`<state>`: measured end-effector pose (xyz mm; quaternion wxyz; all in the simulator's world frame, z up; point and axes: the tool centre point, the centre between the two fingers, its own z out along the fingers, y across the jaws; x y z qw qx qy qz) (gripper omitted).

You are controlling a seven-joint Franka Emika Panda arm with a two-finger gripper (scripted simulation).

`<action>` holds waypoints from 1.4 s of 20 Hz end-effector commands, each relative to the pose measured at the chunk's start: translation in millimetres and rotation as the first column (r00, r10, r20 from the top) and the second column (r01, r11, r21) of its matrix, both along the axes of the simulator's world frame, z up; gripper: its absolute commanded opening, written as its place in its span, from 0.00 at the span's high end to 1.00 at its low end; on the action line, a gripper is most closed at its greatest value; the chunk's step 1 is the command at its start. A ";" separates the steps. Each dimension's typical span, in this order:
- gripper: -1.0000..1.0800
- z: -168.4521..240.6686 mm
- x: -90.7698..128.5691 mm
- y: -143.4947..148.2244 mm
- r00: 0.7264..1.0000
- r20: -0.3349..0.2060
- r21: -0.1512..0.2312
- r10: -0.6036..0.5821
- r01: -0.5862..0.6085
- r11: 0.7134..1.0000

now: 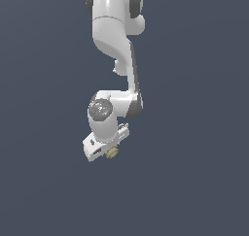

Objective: Pick up the object and move it to a goal position.

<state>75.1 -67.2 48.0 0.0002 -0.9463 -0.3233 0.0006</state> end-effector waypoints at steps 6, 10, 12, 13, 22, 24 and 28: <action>1.00 32.7 -10.9 24.3 1.000 0.001 -0.001 0.000 0.000 1.000; 1.00 62.1 -21.1 46.2 1.000 0.001 -0.001 0.001 -0.001 1.000; 1.00 80.3 -27.3 59.6 1.000 0.001 -0.001 0.001 -0.001 1.000; 1.00 90.0 -30.6 66.8 1.000 0.001 -0.001 0.001 -0.001 1.000; 1.00 178.8 -60.1 132.2 1.000 0.001 -0.002 0.001 -0.001 1.000; 1.00 198.5 -66.5 146.8 1.000 0.001 -0.003 0.001 -0.001 1.000; 1.00 237.9 -78.8 175.6 1.000 0.001 -0.003 0.001 -0.001 1.000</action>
